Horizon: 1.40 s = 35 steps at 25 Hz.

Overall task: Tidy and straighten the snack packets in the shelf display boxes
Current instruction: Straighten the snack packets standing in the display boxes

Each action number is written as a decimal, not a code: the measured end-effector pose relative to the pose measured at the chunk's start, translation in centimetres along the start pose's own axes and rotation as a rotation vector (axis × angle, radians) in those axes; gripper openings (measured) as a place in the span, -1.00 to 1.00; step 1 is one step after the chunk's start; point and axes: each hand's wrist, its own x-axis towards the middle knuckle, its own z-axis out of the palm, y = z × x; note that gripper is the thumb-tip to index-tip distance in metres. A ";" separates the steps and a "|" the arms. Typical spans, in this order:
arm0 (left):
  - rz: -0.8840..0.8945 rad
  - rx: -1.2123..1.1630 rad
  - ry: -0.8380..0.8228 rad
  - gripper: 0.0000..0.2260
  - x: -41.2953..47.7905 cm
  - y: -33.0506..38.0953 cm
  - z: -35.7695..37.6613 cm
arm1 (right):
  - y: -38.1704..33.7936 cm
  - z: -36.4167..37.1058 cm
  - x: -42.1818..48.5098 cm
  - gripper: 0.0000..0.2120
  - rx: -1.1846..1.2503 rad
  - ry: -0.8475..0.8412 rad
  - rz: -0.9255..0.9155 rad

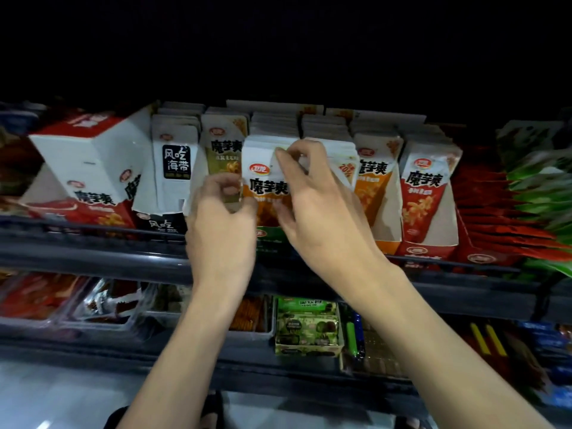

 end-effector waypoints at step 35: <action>0.433 -0.439 -0.344 -0.70 -2.7 1.9 0.8 | 3.3 -7.4 1.6 -0.85 1.182 0.514 0.333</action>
